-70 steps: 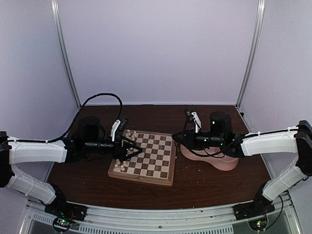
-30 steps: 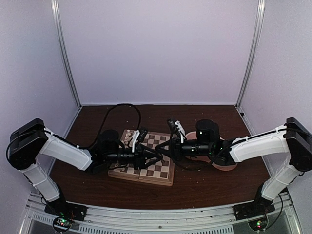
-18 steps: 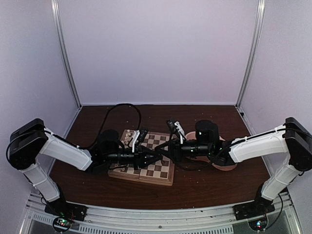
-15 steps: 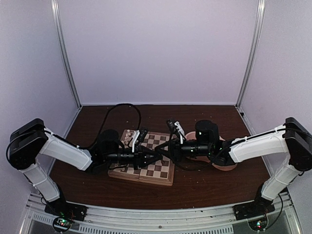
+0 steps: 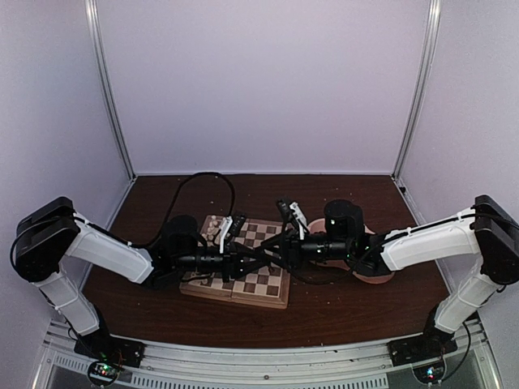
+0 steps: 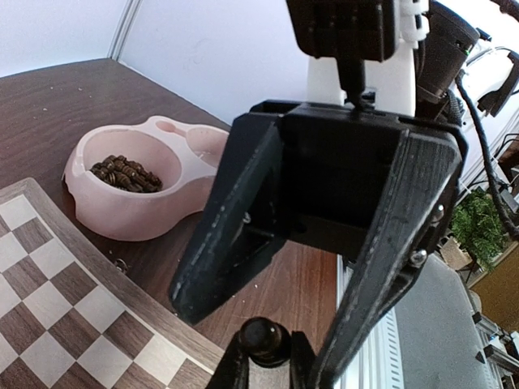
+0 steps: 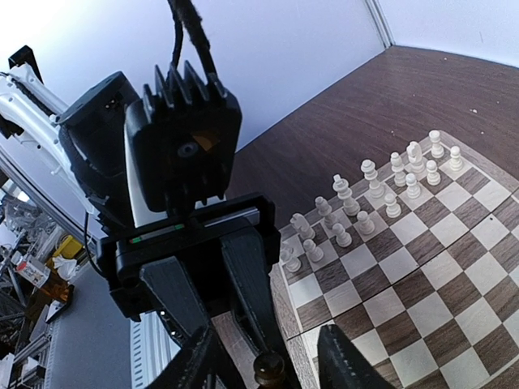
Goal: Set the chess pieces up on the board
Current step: Pass from the right arm to the left
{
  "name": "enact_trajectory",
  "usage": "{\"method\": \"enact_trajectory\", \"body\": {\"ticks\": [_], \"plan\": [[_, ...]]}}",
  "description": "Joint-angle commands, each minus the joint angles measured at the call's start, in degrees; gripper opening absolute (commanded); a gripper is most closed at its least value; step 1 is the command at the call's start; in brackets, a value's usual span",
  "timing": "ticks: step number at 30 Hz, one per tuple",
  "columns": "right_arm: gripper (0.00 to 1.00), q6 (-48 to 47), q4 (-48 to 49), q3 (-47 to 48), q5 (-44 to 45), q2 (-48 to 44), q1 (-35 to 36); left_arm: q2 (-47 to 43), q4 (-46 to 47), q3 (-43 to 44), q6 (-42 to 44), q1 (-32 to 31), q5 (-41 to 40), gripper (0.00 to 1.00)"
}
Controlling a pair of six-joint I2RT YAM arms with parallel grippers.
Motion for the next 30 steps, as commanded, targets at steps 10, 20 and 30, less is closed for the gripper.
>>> {"method": "enact_trajectory", "body": {"ticks": [10,20,30], "plan": [[0.57,-2.38,1.38,-1.49,0.27,-2.04,0.31,-5.11,-0.27,-1.34,0.44,1.29,-3.56,0.12],[0.53,-2.48,2.30,-1.36,-1.80,-1.18,0.40,-9.21,1.36,-4.02,-2.11,2.92,-4.74,0.12],[0.46,-2.62,2.18,-0.58,-3.03,-0.14,0.71,-9.42,5.56,-5.78,-4.74,3.79,-4.38,0.12]]}}
